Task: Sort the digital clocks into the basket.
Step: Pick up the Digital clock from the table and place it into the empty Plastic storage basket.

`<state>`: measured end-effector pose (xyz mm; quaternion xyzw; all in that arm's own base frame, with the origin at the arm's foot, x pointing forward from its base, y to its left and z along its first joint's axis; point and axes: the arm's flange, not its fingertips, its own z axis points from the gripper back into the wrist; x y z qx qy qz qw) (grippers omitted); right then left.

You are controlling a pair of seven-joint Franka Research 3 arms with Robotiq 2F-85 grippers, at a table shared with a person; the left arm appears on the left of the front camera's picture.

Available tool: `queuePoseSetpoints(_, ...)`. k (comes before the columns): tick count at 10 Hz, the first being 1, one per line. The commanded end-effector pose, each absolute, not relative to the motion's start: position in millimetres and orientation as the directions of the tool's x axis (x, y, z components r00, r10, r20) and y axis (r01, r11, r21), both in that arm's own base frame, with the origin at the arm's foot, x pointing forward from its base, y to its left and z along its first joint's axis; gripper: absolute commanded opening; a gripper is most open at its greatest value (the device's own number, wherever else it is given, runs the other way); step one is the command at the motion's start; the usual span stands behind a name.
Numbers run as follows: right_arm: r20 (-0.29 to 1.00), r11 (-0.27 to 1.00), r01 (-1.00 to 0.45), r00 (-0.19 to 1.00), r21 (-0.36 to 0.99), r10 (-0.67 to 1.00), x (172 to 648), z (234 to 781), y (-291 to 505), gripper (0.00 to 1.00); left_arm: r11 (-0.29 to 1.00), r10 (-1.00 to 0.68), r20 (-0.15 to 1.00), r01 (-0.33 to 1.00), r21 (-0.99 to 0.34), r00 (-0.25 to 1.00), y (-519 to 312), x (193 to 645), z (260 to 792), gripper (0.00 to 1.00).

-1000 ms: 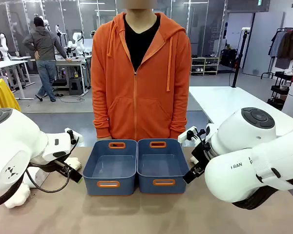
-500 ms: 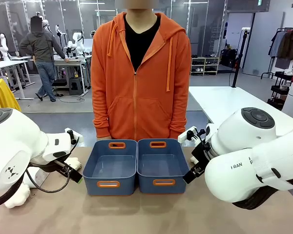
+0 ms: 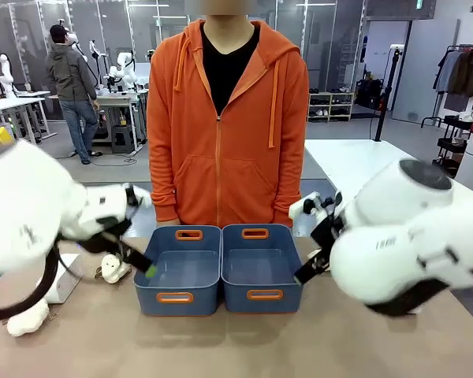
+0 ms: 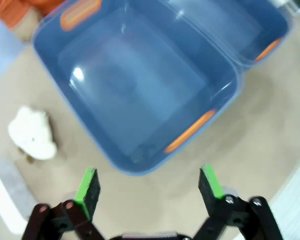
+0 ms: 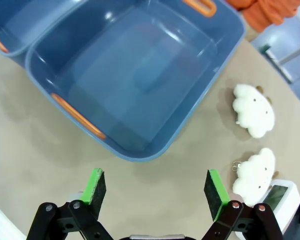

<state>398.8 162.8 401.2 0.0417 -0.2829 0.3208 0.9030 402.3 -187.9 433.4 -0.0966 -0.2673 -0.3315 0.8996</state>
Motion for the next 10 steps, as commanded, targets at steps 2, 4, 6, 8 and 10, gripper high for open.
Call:
queuePoseSetpoints(2, 0.601, 0.731, -0.676, 0.625, 0.096, 0.498, 407.9, 477.2, 69.2, 1.0, 0.729, -0.534, 0.583, 0.682, -0.048, 0.612, -103.4, 423.3, 519.7, 1.0)
queuePoseSetpoints(4, 0.674, 0.666, -0.739, 0.541, 0.096, 0.503, 388.5, 512.1, -0.2, 1.0, 0.726, -0.52, 0.604, 0.685, -0.059, 0.604, -43.3, 409.5, 555.0, 1.0)
queuePoseSetpoints(6, 0.764, 0.653, -0.752, 0.469, 0.084, 0.442, 359.0, 527.6, -62.0, 1.0, 0.703, -0.506, 0.642, 0.706, -0.08, 0.576, 15.1, 380.8, 569.0, 1.0)
queuePoseSetpoints(8, 0.87, 0.627, -0.762, 0.41, 0.162, 0.274, 336.1, 523.9, -101.7, 1.0, 0.683, -0.373, 0.768, 0.714, -0.152, 0.521, 45.7, 361.7, 554.1, 1.0)
queuePoseSetpoints(10, 0.845, 0.626, -0.761, 0.44, 0.171, 0.304, 327.9, 519.6, -109.7, 1.0, 0.702, -0.356, 0.787, 0.7, -0.131, 0.504, 59.7, 351.5, 556.1, 1.0)
